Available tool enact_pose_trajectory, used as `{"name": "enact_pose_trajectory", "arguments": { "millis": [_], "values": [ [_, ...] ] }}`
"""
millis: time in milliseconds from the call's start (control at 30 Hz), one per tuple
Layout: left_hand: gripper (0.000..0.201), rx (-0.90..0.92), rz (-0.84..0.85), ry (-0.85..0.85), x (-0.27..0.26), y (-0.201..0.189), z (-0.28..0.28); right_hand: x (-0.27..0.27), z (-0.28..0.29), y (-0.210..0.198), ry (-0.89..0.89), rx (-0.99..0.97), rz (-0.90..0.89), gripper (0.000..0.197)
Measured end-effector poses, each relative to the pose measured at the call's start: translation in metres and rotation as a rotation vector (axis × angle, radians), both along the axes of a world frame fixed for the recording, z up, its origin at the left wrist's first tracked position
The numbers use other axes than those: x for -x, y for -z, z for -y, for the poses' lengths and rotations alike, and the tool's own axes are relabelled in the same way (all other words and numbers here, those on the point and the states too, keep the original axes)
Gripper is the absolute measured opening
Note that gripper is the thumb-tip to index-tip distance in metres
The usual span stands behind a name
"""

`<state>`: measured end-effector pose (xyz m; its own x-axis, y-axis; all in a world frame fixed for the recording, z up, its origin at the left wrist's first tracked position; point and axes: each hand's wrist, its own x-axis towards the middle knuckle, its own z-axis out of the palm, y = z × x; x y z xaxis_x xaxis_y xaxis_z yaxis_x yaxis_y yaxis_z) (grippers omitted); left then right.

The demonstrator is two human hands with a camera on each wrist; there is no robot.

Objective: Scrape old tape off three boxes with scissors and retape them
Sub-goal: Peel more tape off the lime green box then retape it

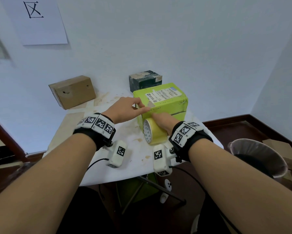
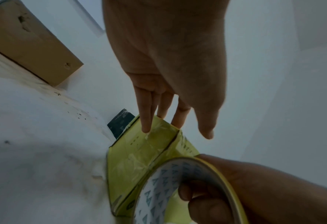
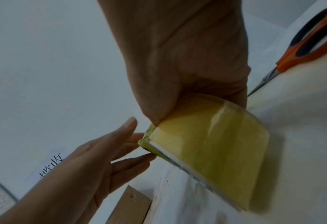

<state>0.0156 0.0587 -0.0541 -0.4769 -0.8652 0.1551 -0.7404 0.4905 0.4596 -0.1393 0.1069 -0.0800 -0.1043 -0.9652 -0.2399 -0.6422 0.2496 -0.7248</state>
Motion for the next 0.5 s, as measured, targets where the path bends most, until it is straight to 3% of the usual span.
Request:
{"name": "enact_pose_trajectory", "arguments": {
  "millis": [500],
  "values": [
    [0.025, 0.280, 0.175, 0.067, 0.005, 0.014, 0.012, 0.002, 0.000, 0.000, -0.033, -0.009, -0.054, 0.046]
  ]
}}
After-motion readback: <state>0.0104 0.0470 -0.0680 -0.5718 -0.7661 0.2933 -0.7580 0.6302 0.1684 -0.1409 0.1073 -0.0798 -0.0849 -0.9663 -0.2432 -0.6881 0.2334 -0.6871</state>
